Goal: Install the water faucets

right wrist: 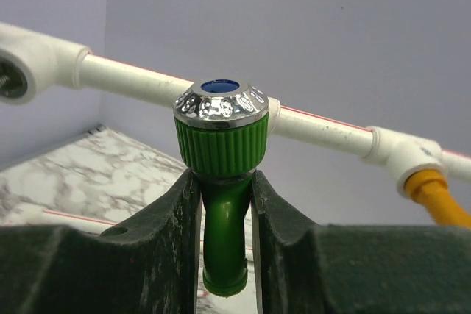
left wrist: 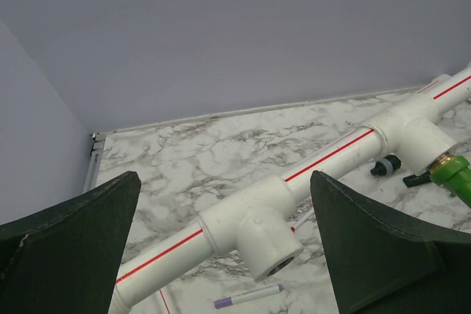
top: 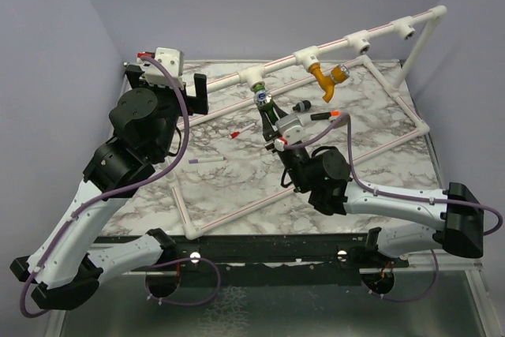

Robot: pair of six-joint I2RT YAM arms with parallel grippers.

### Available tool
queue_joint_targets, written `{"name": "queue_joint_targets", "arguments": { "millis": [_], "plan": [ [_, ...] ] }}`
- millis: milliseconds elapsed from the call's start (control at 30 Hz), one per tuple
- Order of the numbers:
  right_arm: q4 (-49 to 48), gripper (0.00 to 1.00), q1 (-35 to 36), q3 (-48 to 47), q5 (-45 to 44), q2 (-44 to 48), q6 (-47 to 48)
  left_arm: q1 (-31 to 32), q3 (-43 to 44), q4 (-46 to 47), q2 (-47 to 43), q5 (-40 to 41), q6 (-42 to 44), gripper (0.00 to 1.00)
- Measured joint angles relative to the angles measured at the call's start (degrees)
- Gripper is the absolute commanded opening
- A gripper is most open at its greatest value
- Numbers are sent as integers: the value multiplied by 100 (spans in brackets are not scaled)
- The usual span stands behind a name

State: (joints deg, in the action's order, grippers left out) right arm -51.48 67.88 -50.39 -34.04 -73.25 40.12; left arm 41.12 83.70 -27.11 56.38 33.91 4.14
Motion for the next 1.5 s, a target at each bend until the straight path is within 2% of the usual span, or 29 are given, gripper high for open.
{"name": "queue_joint_targets", "arguments": {
  "millis": [267,567,833,1200,1433,1500],
  "plan": [
    [-605,0,11,0,-839,-153,-2199,0,-31,0,-59,-2,-2,99],
    [-529,1,33,-13,-1714,-151,-4929,28,-114,2,-195,-2,-2,99],
    [645,1,31,-225,-2221,20,-7770,146,-186,4,-264,0,0,99],
    [2210,0,-13,-444,-2376,177,-11173,289,-214,4,-323,0,2,99],
    [2852,1,-39,-516,-2319,258,-12461,365,-214,4,-341,0,4,99],
    [3073,10,-44,-595,-2308,264,-12666,367,-216,4,-341,2,4,99]
  ]
}}
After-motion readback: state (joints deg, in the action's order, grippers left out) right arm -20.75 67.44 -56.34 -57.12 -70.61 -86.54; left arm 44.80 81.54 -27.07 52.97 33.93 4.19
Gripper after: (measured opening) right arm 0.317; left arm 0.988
